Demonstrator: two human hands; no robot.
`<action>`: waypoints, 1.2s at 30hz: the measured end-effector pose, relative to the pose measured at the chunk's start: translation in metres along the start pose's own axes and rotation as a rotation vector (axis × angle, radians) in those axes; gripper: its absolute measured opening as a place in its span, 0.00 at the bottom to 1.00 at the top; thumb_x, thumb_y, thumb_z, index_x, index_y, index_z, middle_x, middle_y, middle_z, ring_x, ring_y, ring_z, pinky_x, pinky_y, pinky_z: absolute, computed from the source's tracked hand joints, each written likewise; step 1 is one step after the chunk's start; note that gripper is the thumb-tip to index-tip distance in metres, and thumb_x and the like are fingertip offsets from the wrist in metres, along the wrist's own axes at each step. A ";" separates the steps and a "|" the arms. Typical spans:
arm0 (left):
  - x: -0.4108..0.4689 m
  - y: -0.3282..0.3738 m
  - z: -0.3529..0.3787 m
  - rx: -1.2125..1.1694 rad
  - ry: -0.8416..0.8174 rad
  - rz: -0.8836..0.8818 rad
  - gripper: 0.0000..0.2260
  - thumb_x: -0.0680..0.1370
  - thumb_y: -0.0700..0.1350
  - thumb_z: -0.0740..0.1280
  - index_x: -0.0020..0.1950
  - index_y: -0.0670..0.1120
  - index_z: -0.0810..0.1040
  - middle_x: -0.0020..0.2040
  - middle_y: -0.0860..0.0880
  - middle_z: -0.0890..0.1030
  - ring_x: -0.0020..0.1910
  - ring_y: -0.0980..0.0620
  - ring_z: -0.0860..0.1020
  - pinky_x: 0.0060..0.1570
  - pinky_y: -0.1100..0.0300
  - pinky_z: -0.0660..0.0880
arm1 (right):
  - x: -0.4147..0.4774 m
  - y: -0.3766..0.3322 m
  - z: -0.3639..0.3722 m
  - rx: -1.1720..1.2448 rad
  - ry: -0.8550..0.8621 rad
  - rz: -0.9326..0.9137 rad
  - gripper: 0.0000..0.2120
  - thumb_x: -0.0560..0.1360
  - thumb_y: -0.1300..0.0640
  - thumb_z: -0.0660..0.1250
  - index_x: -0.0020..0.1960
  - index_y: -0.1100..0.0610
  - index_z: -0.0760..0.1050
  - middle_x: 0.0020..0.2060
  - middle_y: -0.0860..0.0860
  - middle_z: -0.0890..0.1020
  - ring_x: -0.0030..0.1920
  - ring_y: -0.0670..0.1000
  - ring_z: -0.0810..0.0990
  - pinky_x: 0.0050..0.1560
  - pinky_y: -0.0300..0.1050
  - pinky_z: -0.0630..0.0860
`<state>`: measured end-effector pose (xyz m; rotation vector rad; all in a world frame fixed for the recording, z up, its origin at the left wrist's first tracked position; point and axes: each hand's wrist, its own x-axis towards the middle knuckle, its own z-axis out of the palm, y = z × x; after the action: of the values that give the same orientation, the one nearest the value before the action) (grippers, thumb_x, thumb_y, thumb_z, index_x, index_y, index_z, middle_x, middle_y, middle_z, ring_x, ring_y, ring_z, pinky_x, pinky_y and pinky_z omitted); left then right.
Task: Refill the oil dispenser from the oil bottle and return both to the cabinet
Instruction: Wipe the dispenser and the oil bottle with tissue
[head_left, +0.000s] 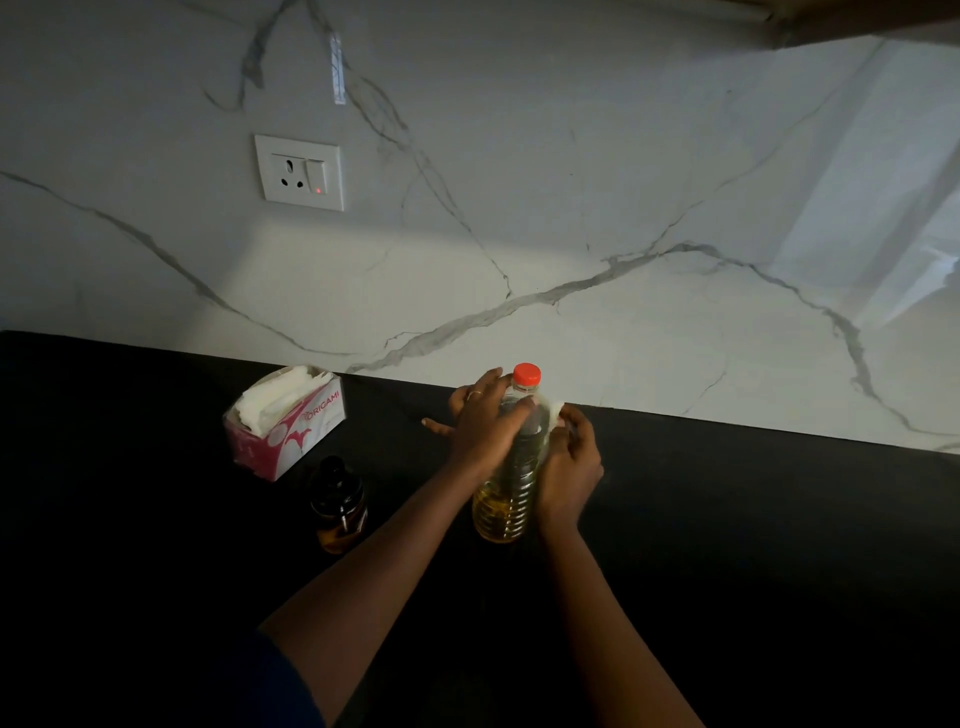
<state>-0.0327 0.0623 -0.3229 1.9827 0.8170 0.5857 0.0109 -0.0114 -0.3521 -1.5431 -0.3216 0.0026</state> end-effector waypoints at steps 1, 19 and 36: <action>-0.001 0.002 0.000 0.000 0.001 -0.014 0.21 0.79 0.55 0.59 0.71 0.52 0.64 0.74 0.50 0.61 0.76 0.49 0.47 0.66 0.34 0.29 | -0.005 0.000 0.002 -0.003 0.000 -0.038 0.12 0.80 0.62 0.58 0.61 0.58 0.73 0.50 0.49 0.79 0.47 0.45 0.79 0.45 0.33 0.75; -0.002 0.003 0.009 0.067 -0.003 -0.009 0.20 0.78 0.58 0.58 0.66 0.50 0.69 0.71 0.46 0.65 0.75 0.49 0.49 0.66 0.35 0.29 | -0.015 0.067 0.001 -0.039 -0.019 0.297 0.12 0.78 0.62 0.57 0.56 0.58 0.78 0.46 0.52 0.82 0.48 0.50 0.81 0.51 0.45 0.79; 0.006 -0.002 0.012 0.108 0.044 0.016 0.17 0.78 0.58 0.59 0.61 0.50 0.72 0.62 0.53 0.75 0.73 0.49 0.54 0.63 0.31 0.32 | -0.016 0.010 0.015 0.182 0.178 0.378 0.12 0.79 0.61 0.55 0.57 0.56 0.74 0.46 0.48 0.78 0.43 0.43 0.78 0.39 0.34 0.73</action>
<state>-0.0218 0.0610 -0.3303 2.0825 0.8767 0.6073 -0.0057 -0.0001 -0.3655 -1.3917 0.1116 0.1850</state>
